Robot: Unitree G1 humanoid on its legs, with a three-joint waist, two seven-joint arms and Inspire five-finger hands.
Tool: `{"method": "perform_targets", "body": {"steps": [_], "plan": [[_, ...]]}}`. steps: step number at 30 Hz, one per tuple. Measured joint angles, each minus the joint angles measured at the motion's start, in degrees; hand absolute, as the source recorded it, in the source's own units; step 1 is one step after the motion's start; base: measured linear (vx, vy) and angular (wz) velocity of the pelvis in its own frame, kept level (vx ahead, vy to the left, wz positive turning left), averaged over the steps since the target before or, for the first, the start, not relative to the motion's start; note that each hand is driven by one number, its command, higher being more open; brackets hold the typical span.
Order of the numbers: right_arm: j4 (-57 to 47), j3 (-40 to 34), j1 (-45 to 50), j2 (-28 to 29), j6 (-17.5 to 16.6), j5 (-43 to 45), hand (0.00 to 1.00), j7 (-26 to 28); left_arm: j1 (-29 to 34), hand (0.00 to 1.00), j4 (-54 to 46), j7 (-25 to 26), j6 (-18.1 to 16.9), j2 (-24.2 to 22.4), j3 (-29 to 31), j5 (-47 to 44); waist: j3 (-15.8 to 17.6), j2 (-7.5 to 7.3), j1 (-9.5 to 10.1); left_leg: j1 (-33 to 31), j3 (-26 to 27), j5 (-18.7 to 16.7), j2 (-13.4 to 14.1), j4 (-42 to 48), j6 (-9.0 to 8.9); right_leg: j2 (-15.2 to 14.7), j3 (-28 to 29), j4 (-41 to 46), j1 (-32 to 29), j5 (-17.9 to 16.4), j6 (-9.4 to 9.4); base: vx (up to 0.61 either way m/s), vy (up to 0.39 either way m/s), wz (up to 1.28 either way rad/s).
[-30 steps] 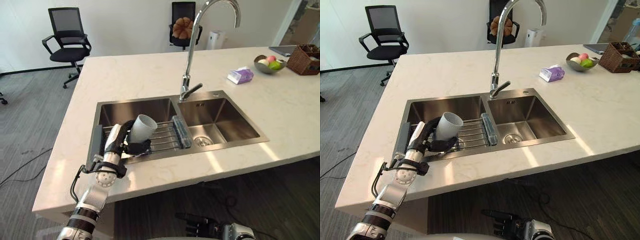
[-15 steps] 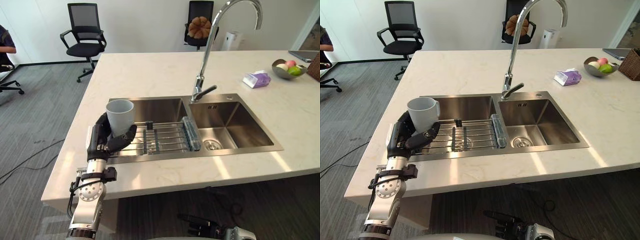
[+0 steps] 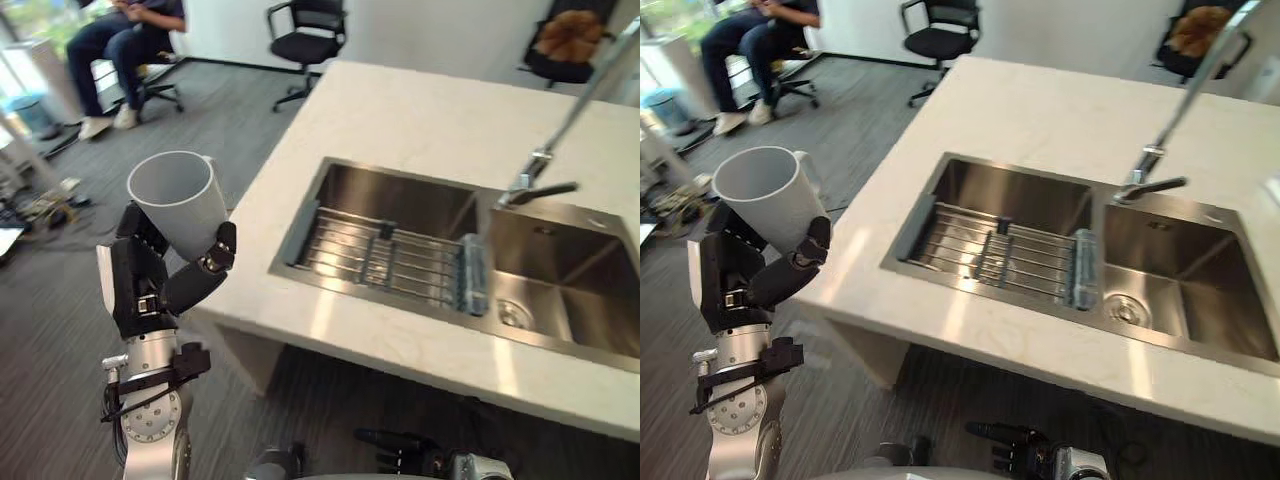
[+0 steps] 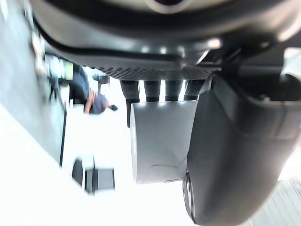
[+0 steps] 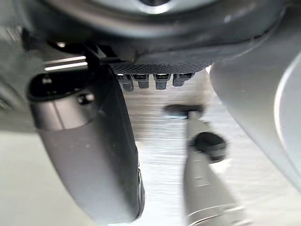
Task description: Walk over to the sink, pick up the cup, carry it to the dishwasher, place the cup inside the dishwasher, then close the dishwasher door
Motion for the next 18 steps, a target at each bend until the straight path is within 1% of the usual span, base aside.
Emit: {"method": "perform_targets", "body": {"steps": [1, 2, 3, 4, 5, 6, 7, 8, 9, 10, 11, 12, 13, 14, 15, 16, 17, 18], "plan": [[1.3, -0.7, -0.8, -0.7, 0.1, 0.0, 1.00, 0.0, 0.3, 0.00, -1.6, 0.1, -0.1, -0.6, 0.2, 0.0, 0.3, -0.48, 0.02, -2.6, 6.9, -2.3, 1.8, 2.8, 3.73, -0.7, -3.8, -0.3, -0.7, -0.3, 0.44, -0.17, 0.007, 1.50], [1.7, -1.0, -0.9, -1.1, 0.1, 0.3, 1.00, -0.2, 0.5, 0.00, -2.4, 0.1, -0.2, -0.8, -0.1, 0.0, 0.4, -0.18, 0.05, -4.3, 11.0, -3.9, 3.2, 7.0, 4.74, -0.9, -5.6, -0.1, -1.0, -0.3, 0.45, -0.09, 0.007, 1.35], [1.8, -0.9, -0.9, -2.0, 0.2, 1.7, 1.00, -0.3, 0.5, 0.00, -3.7, -0.4, -0.4, -1.0, -0.6, 0.0, 0.3, 0.38, 0.05, -5.7, 18.9, -6.6, 6.4, 15.1, 5.82, -2.2, -8.6, 1.1, -1.1, -0.3, 0.46, -0.04, 0.032, 1.11], [1.6, -0.8, -0.5, -3.0, 0.4, 1.9, 1.00, -0.2, 0.5, 0.00, -3.9, -0.9, -1.5, -1.1, -1.4, 0.0, 0.2, 0.35, -0.01, -4.8, 25.5, -7.6, 10.3, 21.3, 6.40, -4.2, -11.3, 3.7, -1.1, -0.3, 0.45, -0.02, 0.087, 1.04], [1.4, -0.9, -0.1, -3.5, 0.4, 1.9, 1.00, -0.1, 0.5, 0.00, -4.0, -1.1, -1.7, -1.2, -2.0, 0.0, -0.1, 0.92, -0.05, -4.1, 28.1, -7.4, 12.8, 23.9, 6.62, -5.1, -12.8, 5.6, -1.2, -0.3, 0.42, -0.03, 0.201, 1.38], [0.0, -1.2, 0.7, -5.7, 0.3, 2.0, 1.00, 0.3, 0.0, 0.00, -5.0, -1.7, -2.1, -1.5, -4.9, -0.1, -1.0, 3.98, -1.26, -4.8, 33.1, -5.9, 14.7, 26.4, 9.53, -7.7, -17.4, 14.5, -3.5, -2.7, -0.84, -0.11, 0.217, 1.44], [0.0, -1.5, 0.6, -5.9, 0.2, 2.1, 1.00, 0.6, -0.3, 0.00, -5.2, -2.1, -2.5, -1.5, -5.5, -0.1, -1.6, 3.83, -2.16, -5.7, 32.8, -5.4, 13.5, 24.0, 10.29, -6.5, -17.8, 13.8, -4.7, -4.1, -0.63, -0.10, 0.181, 1.68], [0.3, -1.8, 0.5, -5.9, 0.2, 2.1, 1.00, 0.7, -0.9, 0.00, -5.3, -2.5, -2.8, -1.7, -5.7, -0.1, -2.3, 3.08, -2.93, -5.3, 30.7, -4.8, 10.8, 17.5, 11.18, -4.5, -18.6, 10.1, -6.0, -4.4, -1.94, -0.20, 0.037, 1.88], [1.2, -2.2, 0.5, -5.0, 0.4, 2.1, 1.00, 0.5, -3.3, 0.00, -5.2, -2.7, -4.1, -1.5, -6.0, -0.2, -2.9, 0.94, -4.63, -0.9, 33.0, -5.0, 7.0, 7.8, 11.67, -2.2, -21.2, 1.2, -6.8, 0.8, -2.47, -0.15, -0.046, 2.27], [1.1, -2.6, 1.4, -5.5, -0.4, 2.2, 1.00, -0.6, -5.1, 0.00, -3.7, -3.3, -5.3, -2.7, -6.9, -0.2, -2.4, 2.70, -5.19, 1.8, 39.9, -8.7, 11.1, 10.5, 10.21, -1.7, -25.9, 1.7, -5.3, 1.6, -0.71, -0.17, 0.014, 2.45], [1.3, -2.8, 0.5, -7.3, -0.3, 2.0, 1.00, -1.7, -5.8, 0.00, -2.5, -3.4, -5.7, -4.6, -7.9, -0.2, -1.7, 4.54, -5.20, 5.4, 43.3, -6.8, 10.9, 5.2, 4.42, -3.8, -29.2, 6.3, -4.9, 1.0, -1.29, -0.05, 0.110, 1.68], [1.7, -3.1, 0.4, -7.8, 0.1, 1.9, 1.00, -2.0, -5.8, 0.00, -1.9, -3.2, -5.7, -4.9, -8.7, -0.1, -1.8, 4.82, -5.17, 5.9, 45.1, -6.5, 10.1, 4.0, 4.52, -5.3, -30.9, 8.7, -4.6, 0.8, -1.63, -0.06, 0.276, 1.52], [1.4, -3.1, 1.3, -8.1, 0.4, 0.9, 1.00, -2.6, -5.6, 0.00, -1.0, -2.5, -5.6, -5.0, -10.2, 0.1, -1.8, 4.86, -5.17, 7.1, 47.5, -5.9, 8.6, 2.5, 5.40, -8.9, -35.1, 14.5, -2.6, -0.1, -3.03, -0.07, 0.335, 1.46], [0.4, -3.2, 2.2, -9.0, 0.4, -0.7, 1.00, -3.1, -5.4, 0.00, -0.9, -1.9, -5.8, -5.0, -11.1, 0.1, -2.0, 5.11, -5.31, 9.0, 47.3, -5.6, 6.8, -0.1, 6.13, -13.9, -38.9, 23.8, -1.8, -1.7, -3.29, -0.07, 0.306, 1.41], [0.4, -3.2, 2.2, -9.1, 0.6, -0.9, 1.00, -3.1, -5.4, 0.00, -1.0, -1.1, -6.2, -4.6, -11.4, -0.1, -2.2, 5.37, -5.02, 9.4, 46.7, -5.6, 6.4, -1.3, 6.23, -14.6, -39.3, 24.1, -2.0, -2.5, -1.66, -0.04, 0.211, 1.04], [0.0, -3.2, 2.2, -8.7, 0.6, -1.2, 1.00, -3.1, -5.7, 0.00, -1.0, 0.7, -6.8, -3.7, -10.7, -0.3, -2.6, 4.45, -4.31, 9.6, 45.2, -5.6, 5.4, -3.2, 6.22, -14.7, -39.2, 20.9, -3.4, -2.9, -0.81, 0.00, 0.106, 0.83], [-1.1, -3.1, 2.3, -7.6, 0.4, -2.4, 1.00, -3.8, -5.8, 0.00, -0.7, 2.5, -6.8, -2.6, -10.2, -0.2, -2.6, 3.81, -4.10, 9.6, 43.5, -5.7, 4.1, -4.3, 6.18, -14.8, -39.3, 17.6, -4.1, 0.2, -2.69, 0.02, 0.079, 0.91], [-1.4, -3.1, 2.4, -7.6, 0.3, -2.6, 1.00, -4.0, -5.6, 0.00, 0.0, 3.0, -6.6, -2.4, -10.4, -0.2, -2.6, 4.21, -4.21, 9.9, 42.6, -5.8, 3.9, -4.8, 6.05, -15.1, -39.3, 17.8, -3.0, 1.2, -1.47, 0.02, 0.075, 0.90]]}}
